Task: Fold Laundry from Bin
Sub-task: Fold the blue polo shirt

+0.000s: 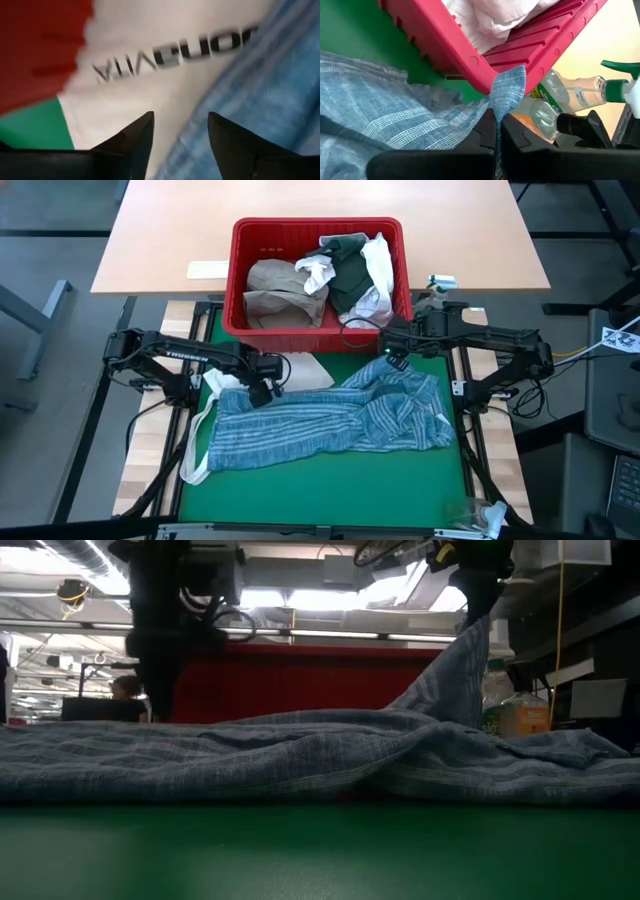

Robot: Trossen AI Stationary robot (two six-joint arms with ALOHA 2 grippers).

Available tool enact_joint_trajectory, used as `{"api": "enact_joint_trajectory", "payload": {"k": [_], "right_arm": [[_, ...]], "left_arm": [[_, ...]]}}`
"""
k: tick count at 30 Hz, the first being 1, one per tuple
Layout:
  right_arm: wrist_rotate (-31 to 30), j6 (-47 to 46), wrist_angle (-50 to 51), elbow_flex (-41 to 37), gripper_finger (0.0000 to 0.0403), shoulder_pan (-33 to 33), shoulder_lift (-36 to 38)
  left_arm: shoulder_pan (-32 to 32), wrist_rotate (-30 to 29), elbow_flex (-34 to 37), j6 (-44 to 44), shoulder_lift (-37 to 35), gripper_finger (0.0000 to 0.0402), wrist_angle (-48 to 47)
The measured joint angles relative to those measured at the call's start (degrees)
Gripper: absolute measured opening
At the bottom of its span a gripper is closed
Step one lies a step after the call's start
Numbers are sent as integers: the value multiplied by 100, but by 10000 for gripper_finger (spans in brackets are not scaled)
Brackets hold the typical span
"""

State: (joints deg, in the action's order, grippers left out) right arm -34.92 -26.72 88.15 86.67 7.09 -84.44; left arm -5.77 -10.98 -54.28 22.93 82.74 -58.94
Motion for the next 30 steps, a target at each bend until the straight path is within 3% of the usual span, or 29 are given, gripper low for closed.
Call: {"api": "enact_joint_trajectory", "payload": {"k": [5,21,25,30], "right_arm": [[0,-1,3,0,0,2,0],[2,0,1,0,0,2,0],[2,0,3,0,0,2,0],[2,0,49,0,0,2,0]], "left_arm": [[-27,469,367,-101,-9,188,-150],[-60,895,1580,-404,-9,176,460],[-60,898,1509,-355,-7,147,426],[-60,857,1193,-263,-7,79,221]]}}
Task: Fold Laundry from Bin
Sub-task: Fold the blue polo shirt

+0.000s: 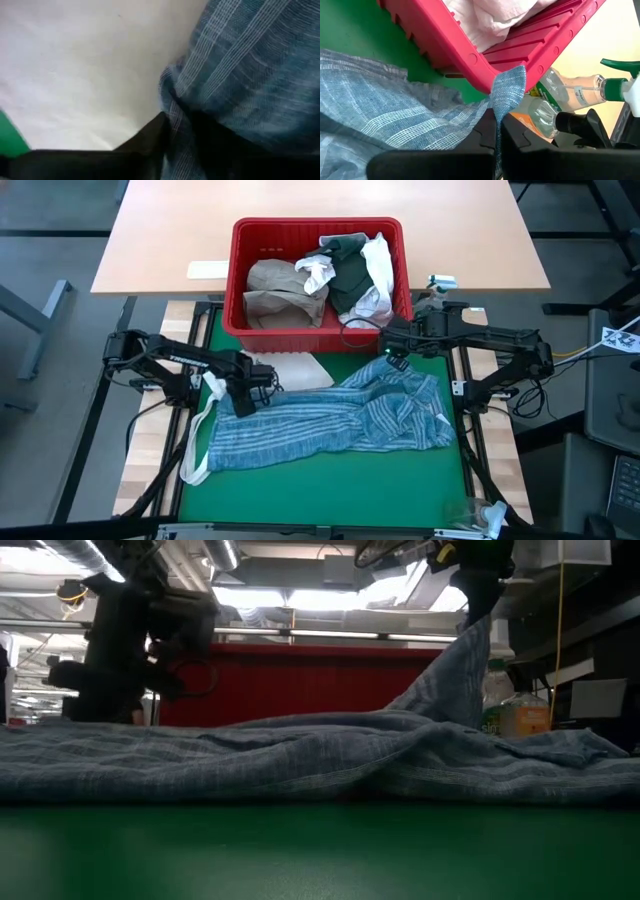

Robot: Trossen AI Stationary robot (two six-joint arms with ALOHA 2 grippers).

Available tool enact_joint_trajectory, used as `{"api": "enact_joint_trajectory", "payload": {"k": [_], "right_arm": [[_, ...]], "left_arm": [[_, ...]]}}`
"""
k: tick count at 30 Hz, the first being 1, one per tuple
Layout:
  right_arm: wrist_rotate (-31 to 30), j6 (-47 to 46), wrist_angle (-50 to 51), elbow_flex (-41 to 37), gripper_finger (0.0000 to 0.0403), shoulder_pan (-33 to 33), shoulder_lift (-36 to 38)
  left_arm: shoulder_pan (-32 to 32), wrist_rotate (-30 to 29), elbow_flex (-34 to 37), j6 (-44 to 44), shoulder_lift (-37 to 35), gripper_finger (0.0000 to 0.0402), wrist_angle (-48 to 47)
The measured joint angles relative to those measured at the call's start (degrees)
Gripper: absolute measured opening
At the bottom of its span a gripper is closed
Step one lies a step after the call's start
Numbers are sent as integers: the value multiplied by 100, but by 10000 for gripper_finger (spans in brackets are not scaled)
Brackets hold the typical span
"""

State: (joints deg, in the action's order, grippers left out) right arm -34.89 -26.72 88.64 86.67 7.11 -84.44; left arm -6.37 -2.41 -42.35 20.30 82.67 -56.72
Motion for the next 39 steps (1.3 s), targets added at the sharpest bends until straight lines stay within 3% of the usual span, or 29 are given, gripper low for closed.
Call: {"api": "enact_joint_trajectory", "payload": {"k": [5,12,22,30,39], "right_arm": [[139,146,-11,-4,0,0,54],[412,-45,-35,-4,0,-301,400],[614,-1604,-11,-4,0,-1971,587],[663,-3577,-123,-184,0,-3586,578],[867,-5031,-1806,-1449,0,-5003,575]], "left_arm": [[18,-349,-342,205,0,10,-554],[271,-604,-866,372,2,4,-1322],[1189,-868,-1707,1140,2,3,-2114],[2296,-868,-2034,1935,2,2,-2267],[3474,-713,-2035,2907,2,2,-2171]]}}
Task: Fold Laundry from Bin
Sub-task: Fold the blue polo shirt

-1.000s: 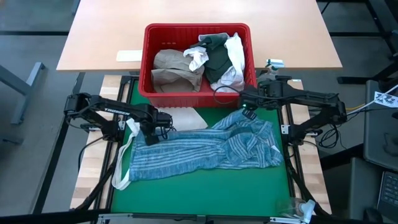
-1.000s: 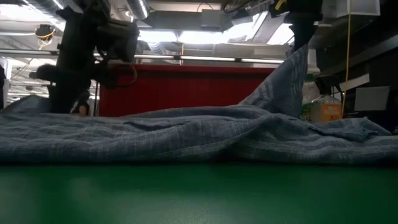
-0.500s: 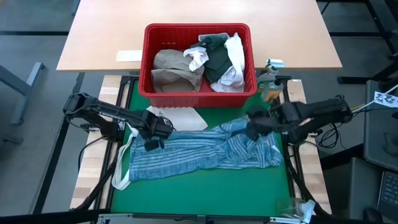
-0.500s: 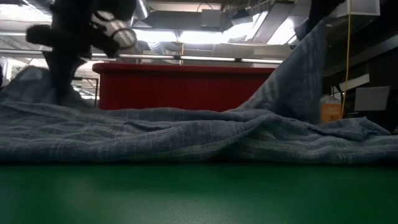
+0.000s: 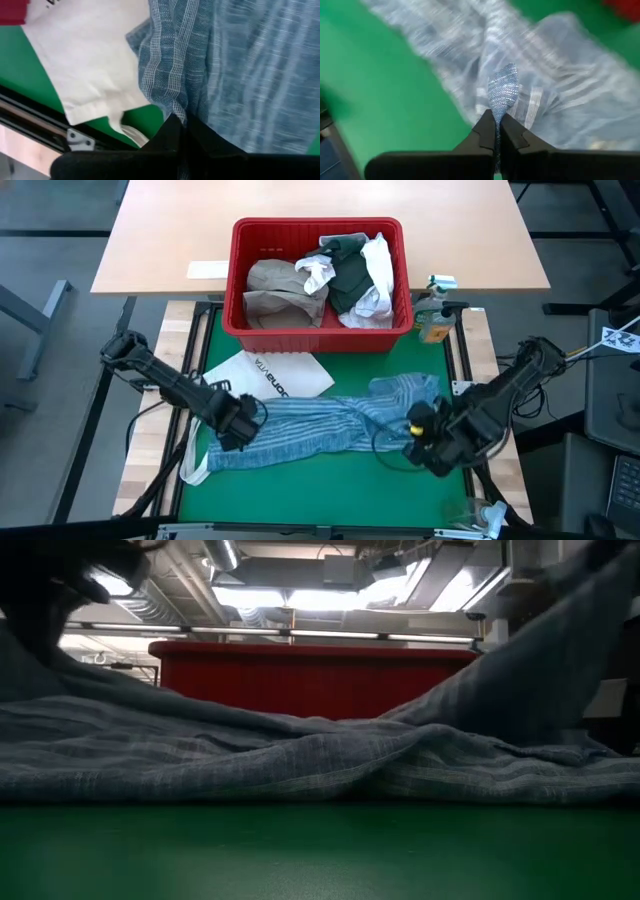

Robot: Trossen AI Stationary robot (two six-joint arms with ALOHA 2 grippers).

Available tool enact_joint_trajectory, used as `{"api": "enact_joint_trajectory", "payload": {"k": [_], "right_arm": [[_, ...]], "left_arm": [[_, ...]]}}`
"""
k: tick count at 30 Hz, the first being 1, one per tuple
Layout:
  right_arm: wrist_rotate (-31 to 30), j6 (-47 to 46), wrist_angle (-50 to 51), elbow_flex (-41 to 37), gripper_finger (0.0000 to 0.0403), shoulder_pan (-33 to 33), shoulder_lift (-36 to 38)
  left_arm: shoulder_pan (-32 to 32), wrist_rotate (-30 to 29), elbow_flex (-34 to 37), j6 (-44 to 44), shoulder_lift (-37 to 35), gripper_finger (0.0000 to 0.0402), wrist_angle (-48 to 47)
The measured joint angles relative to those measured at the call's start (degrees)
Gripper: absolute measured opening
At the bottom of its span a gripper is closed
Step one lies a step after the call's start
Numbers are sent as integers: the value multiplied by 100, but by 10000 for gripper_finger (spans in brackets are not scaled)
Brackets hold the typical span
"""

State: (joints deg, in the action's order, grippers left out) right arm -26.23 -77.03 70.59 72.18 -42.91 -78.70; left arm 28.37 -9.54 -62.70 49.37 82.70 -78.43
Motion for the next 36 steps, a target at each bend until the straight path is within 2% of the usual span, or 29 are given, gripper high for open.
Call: {"api": "enact_joint_trajectory", "payload": {"k": [5,9,17,24,36], "right_arm": [[390,-354,-1013,-687,0,-440,-4],[889,-772,-1442,-1080,0,-716,-4],[1644,-1303,-2125,-1670,1,-1021,-4],[1903,-1345,-2462,-2037,2,-1036,-4],[1942,-1332,-2474,-2061,3,-1034,-4]], "left_arm": [[530,-2,0,606,0,2,373],[881,-1,0,992,73,2,683],[1402,8,0,1156,699,4,1082],[1618,9,2,1158,1404,5,1117],[1667,11,4,1156,2309,7,1176]]}}
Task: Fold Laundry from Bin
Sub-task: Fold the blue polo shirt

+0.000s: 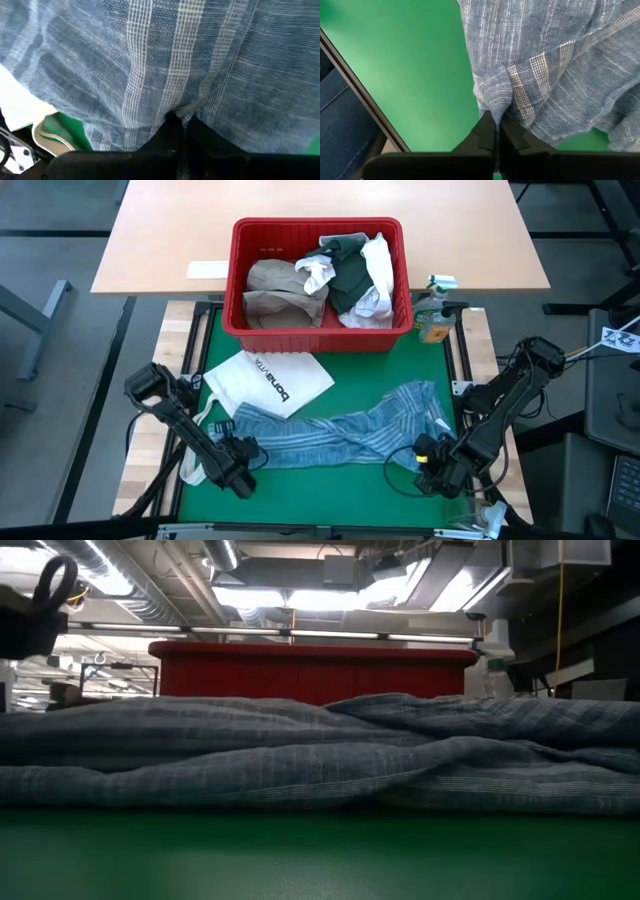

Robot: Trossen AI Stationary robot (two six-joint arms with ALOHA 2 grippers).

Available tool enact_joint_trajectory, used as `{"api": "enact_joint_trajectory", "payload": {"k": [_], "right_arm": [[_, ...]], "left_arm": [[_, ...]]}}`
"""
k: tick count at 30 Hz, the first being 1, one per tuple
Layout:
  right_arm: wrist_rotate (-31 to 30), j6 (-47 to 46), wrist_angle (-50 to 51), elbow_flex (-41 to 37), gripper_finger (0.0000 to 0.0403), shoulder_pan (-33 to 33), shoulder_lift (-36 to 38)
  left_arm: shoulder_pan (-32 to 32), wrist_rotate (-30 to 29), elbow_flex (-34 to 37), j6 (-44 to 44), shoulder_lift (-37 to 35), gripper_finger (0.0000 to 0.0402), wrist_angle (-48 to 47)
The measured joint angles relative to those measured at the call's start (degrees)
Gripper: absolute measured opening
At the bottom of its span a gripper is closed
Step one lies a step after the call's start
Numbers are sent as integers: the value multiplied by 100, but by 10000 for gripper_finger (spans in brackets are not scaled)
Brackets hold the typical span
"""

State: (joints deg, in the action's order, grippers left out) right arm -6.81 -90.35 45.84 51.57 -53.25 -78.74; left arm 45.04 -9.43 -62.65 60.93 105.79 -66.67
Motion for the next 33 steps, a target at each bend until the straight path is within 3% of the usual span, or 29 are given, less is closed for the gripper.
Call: {"api": "enact_joint_trajectory", "payload": {"k": [4,9,14,22,30,33], "right_arm": [[0,13,2,0,16,2,0],[2,13,23,0,74,2,0],[68,19,68,0,124,2,0],[355,451,64,302,130,2,17],[-990,1810,5,785,129,366,28],[-1167,2190,-31,785,129,708,26]], "left_arm": [[-1,6,0,137,75,24,-2],[-48,36,0,603,76,71,-5],[-130,558,1,469,45,109,-20],[-149,573,-106,299,-624,109,-37],[-149,550,-107,146,-1365,92,-38],[-153,342,-107,149,-1520,90,-28]]}}
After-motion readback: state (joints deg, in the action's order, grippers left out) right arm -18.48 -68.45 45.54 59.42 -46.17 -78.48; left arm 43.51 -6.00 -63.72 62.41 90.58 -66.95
